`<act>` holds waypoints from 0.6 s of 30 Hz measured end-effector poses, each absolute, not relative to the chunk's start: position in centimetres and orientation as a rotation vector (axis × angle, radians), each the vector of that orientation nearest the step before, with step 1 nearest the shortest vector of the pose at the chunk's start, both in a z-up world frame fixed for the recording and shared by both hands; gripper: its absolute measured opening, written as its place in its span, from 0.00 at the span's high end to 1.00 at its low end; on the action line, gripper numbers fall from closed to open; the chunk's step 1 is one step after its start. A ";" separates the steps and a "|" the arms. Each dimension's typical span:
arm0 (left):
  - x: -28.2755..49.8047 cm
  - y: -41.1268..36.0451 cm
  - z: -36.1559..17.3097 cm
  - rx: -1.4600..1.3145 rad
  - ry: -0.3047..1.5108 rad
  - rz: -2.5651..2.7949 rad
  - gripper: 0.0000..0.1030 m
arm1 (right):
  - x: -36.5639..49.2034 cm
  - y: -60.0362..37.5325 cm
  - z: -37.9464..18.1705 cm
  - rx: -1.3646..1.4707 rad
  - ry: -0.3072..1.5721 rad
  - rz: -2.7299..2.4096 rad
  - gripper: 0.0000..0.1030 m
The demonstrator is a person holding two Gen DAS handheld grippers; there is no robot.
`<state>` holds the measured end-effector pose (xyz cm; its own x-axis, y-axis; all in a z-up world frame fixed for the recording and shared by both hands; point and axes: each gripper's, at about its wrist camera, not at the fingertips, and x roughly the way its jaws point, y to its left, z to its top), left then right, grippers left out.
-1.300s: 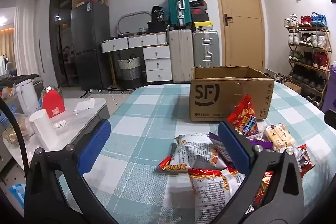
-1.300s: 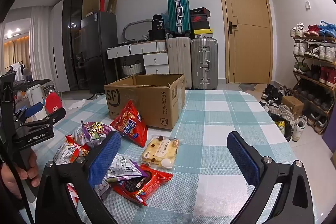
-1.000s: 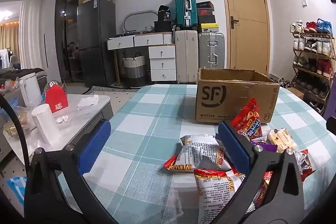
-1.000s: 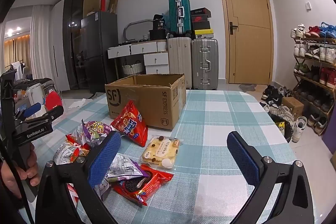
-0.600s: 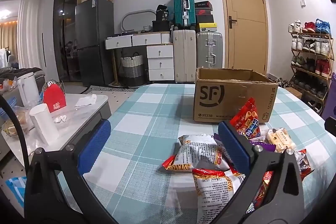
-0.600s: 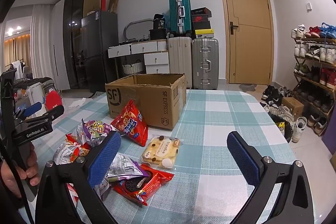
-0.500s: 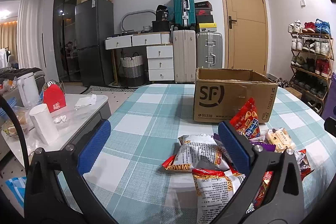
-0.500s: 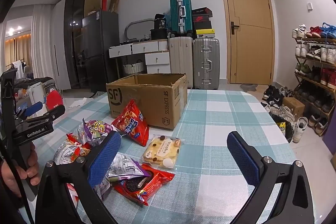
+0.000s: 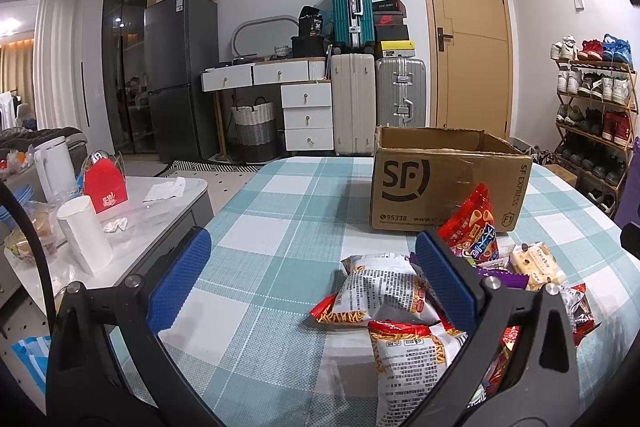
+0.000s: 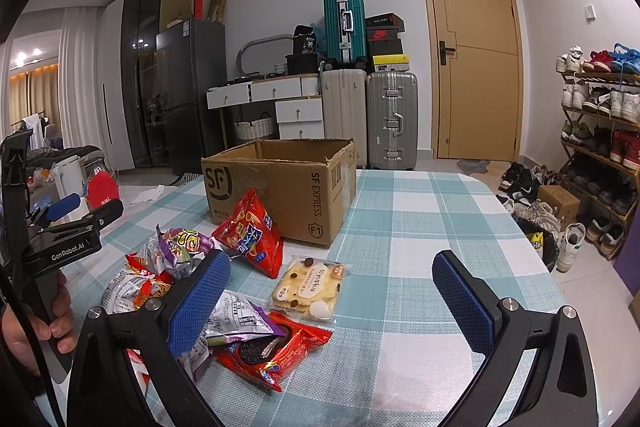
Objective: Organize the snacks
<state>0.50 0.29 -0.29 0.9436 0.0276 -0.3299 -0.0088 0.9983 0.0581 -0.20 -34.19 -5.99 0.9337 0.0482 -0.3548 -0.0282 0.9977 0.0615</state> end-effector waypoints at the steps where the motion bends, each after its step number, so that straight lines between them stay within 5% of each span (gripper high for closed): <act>1: 0.5 0.3 -0.3 0.056 0.336 0.019 0.01 | -0.2 -34.2 -6.0 0.056 0.364 0.039 0.00; 18: 0.5 0.4 -0.2 0.049 0.331 0.032 0.01 | -0.2 -34.2 -6.0 0.054 0.366 0.039 0.00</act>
